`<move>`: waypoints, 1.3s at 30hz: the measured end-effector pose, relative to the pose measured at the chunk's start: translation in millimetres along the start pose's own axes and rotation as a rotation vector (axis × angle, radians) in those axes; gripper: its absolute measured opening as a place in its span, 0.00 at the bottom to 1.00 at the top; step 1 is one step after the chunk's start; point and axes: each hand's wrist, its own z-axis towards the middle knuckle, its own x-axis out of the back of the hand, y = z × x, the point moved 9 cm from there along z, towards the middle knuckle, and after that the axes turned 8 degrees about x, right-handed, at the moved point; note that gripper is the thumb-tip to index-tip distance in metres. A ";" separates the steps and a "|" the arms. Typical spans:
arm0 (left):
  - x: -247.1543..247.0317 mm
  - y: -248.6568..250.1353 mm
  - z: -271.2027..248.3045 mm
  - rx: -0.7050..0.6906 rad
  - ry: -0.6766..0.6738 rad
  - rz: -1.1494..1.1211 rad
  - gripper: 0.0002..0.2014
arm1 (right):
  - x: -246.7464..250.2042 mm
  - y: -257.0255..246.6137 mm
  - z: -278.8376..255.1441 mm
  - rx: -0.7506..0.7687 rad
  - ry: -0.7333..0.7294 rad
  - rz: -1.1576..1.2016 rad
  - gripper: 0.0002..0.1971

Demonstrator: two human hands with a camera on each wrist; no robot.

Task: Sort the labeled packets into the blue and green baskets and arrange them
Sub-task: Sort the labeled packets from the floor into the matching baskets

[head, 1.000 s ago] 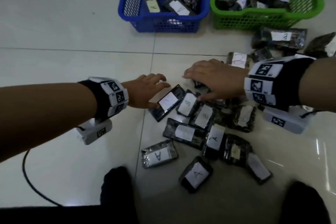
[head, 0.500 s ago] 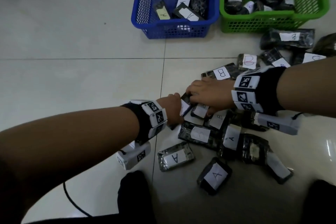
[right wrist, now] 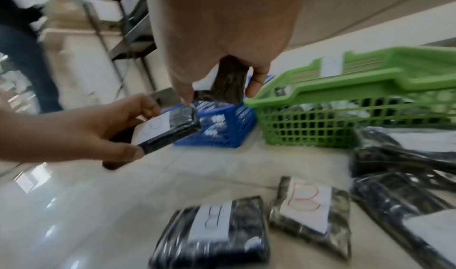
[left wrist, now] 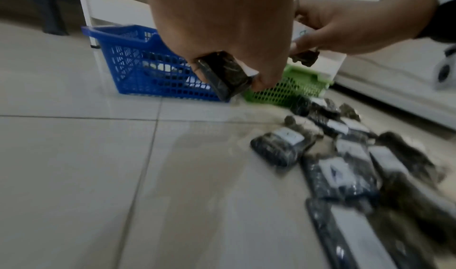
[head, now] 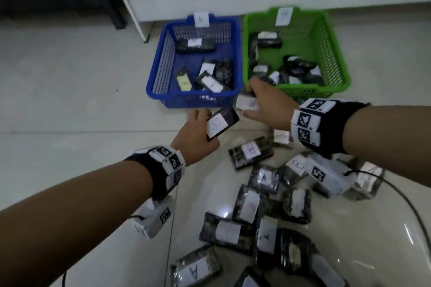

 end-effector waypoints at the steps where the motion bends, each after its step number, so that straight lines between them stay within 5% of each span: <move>1: 3.0 10.6 6.6 -0.011 0.040 -0.048 0.26 | 16.8 16.4 3.1 -0.086 0.109 0.039 0.22; 5: 12.8 68.1 37.3 -0.060 0.148 -0.203 0.27 | 74.9 87.8 4.7 -0.345 0.473 0.249 0.23; 9: 12.0 112.3 71.3 -0.070 0.178 -0.279 0.26 | 98.8 141.9 -9.3 -0.506 0.620 0.336 0.18; 15: 1.1 136.5 127.8 -0.006 0.180 -0.385 0.24 | 100.9 184.2 -34.5 -0.516 0.533 0.224 0.22; 19: -12.8 131.9 163.4 0.087 0.206 -0.460 0.14 | 102.5 203.3 -41.1 -0.511 0.572 0.214 0.21; 26: -16.3 116.9 203.9 0.160 0.411 -0.452 0.11 | 102.2 218.9 -30.9 -0.439 0.599 0.098 0.16; 29: -38.0 112.3 221.9 0.194 0.311 -0.398 0.17 | 92.7 214.6 -22.2 -0.375 0.521 -0.174 0.16; 32: -67.0 116.3 229.7 0.160 0.173 -0.120 0.18 | 81.1 220.7 -25.3 -0.498 0.438 -0.357 0.14; 36: -78.4 126.7 232.3 -0.001 0.189 0.164 0.20 | 58.3 238.4 -28.4 -0.628 0.315 -0.310 0.18; 39: -101.2 123.9 238.3 -0.029 0.000 0.317 0.33 | 51.1 242.1 -25.3 -0.652 0.203 -0.344 0.21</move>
